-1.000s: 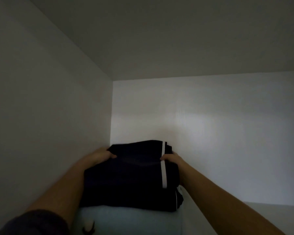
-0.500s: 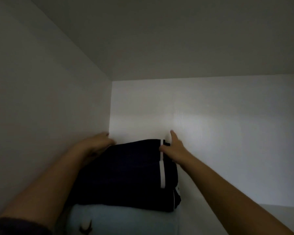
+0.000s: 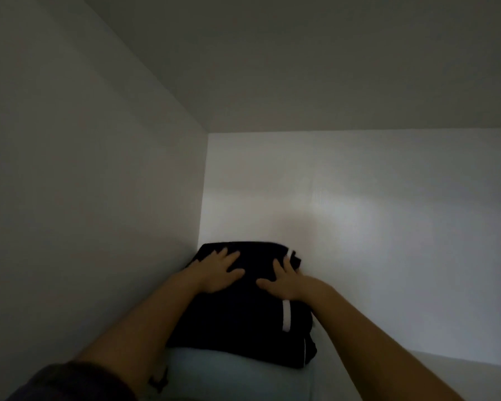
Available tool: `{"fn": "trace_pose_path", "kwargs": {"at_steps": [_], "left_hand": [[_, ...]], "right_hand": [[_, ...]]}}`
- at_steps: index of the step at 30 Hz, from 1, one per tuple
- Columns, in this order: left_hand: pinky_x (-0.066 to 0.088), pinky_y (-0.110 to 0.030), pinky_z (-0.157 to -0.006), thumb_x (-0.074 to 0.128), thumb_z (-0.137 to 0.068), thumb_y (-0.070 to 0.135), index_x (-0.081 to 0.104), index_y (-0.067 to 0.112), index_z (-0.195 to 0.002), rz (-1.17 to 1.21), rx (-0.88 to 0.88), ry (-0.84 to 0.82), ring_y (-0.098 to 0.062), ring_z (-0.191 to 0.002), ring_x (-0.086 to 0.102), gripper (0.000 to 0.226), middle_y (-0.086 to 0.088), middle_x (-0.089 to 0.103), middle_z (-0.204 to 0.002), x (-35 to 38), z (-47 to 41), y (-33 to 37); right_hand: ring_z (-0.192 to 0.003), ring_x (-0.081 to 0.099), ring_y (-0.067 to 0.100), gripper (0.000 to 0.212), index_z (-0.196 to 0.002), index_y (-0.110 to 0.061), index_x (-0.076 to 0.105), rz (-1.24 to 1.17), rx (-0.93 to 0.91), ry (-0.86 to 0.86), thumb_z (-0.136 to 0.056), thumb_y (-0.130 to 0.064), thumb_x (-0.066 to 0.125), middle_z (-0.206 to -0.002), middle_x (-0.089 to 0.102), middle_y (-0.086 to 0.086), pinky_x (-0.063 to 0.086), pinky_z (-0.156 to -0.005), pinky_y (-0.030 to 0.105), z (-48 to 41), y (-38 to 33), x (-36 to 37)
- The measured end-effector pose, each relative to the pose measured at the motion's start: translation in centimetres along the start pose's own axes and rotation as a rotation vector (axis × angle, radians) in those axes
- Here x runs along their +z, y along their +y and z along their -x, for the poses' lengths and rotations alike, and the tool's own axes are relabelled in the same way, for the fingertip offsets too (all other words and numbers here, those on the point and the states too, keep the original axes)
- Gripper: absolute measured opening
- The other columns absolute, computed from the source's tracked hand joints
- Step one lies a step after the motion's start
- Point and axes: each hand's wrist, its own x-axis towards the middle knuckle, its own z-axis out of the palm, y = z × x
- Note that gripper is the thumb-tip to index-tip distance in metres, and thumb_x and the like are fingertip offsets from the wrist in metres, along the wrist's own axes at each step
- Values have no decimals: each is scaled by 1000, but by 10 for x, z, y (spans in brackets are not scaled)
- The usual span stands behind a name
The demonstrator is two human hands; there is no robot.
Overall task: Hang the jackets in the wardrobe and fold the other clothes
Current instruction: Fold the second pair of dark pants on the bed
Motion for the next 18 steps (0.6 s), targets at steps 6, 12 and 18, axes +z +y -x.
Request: {"fn": "trace_pose_path", "kwargs": {"at_steps": [6, 12, 18], "left_hand": [[18, -44, -117, 28, -98, 54, 14, 23, -151, -14, -38, 41, -26, -145, 14, 63, -8, 11, -159, -3, 17, 10], [22, -45, -115, 29, -97, 53, 19, 23, -150, 20, -45, 42, -25, -142, 23, 62, -8, 17, -158, -7, 38, 16], [12, -49, -117, 21, -97, 57, 6, 28, -152, -51, -79, -59, -29, -145, 10, 63, -6, 4, -160, -4, 44, 13]], "right_hand": [[-145, -13, 32, 87, -152, -20, -8, 112, 19, 130, -91, -69, 28, -158, -20, 3, 2, -114, 60, -1, 2, 1], [-141, 27, 26, 71, -150, -14, 22, 122, -98, 93, -96, -58, 31, -156, 24, 9, 22, -115, 47, -13, -18, -15], [-133, 41, 28, 66, -148, -17, 30, -81, -82, -64, -96, -58, 32, -150, 37, 11, 29, -112, 45, -7, -16, -3]]}}
